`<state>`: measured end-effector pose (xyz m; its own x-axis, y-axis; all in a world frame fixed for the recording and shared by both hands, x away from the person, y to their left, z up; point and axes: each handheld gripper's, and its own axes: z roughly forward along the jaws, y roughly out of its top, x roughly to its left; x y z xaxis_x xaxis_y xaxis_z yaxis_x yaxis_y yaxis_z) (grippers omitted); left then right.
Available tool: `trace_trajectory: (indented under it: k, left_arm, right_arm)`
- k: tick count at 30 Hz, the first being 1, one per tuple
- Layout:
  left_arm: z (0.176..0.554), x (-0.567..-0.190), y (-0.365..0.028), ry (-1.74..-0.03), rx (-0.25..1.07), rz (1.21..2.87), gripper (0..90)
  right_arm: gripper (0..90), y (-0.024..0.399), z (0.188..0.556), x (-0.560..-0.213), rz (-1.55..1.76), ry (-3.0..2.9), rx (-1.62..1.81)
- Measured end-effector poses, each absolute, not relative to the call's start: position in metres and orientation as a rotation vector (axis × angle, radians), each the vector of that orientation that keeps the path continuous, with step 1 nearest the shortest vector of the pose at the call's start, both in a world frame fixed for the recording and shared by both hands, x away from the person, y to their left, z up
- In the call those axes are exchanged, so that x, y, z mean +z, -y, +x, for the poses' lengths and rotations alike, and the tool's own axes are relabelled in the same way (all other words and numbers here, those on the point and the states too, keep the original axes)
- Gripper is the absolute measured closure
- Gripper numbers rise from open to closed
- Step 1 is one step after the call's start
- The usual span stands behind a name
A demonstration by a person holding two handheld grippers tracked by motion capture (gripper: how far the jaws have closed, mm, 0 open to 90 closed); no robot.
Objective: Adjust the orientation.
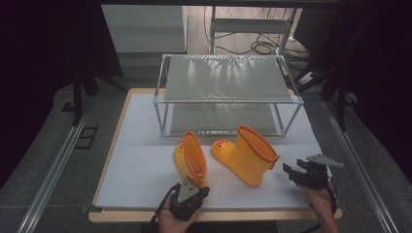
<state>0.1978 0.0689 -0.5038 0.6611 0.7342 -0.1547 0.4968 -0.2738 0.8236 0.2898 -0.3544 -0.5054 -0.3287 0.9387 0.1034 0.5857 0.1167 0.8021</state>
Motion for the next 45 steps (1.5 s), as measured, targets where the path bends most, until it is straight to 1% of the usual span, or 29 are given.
trace_trajectory:
  k: [11, 18, 21, 23, 29, 33, 37, 39, 45]
  left_arm:
    - [0.192, -0.504, -0.128, -1.074, 0.286, 1.867, 90.0]
    - [0.193, -0.504, -0.137, -1.088, 0.261, 1.85, 89.6]
    - [0.19, -0.504, -0.136, -1.075, 0.251, 1.855, 84.6]
    - [0.186, -0.502, -0.143, -1.076, 0.246, 1.847, 81.0]
    - [0.181, -0.496, -0.18, -1.122, 0.261, 1.817, 76.3]
    - [0.192, -0.496, -0.197, -1.173, 0.257, 1.791, 71.9]
    - [0.207, -0.494, -0.2, -1.187, 0.255, 1.782, 67.4]
    - [0.224, -0.49, -0.201, -1.195, 0.245, 1.778, 64.7]
    - [0.251, -0.484, -0.2, -1.211, 0.256, 1.774, 60.3]
  right_arm:
    - [33.9, 0.356, 0.29, -0.505, 1.48, -1.967, 1.089]
    - [33.9, 0.356, 0.29, -0.507, 1.484, -1.97, 1.084]
    - [34.0, 0.355, 0.291, -0.507, 1.486, -1.977, 1.082]
    - [33.9, 0.355, 0.291, -0.507, 1.482, -1.979, 1.083]
    - [34.0, 0.355, 0.291, -0.508, 1.485, -1.979, 1.087]
    - [34.0, 0.355, 0.291, -0.507, 1.485, -1.979, 1.087]
    - [34.2, 0.354, 0.291, -0.507, 1.463, -1.993, 1.095]
    - [34.8, 0.353, 0.291, -0.507, 1.453, -2.003, 1.097]
    - [40.8, 0.355, 0.291, -0.508, 1.451, -2.026, 1.126]
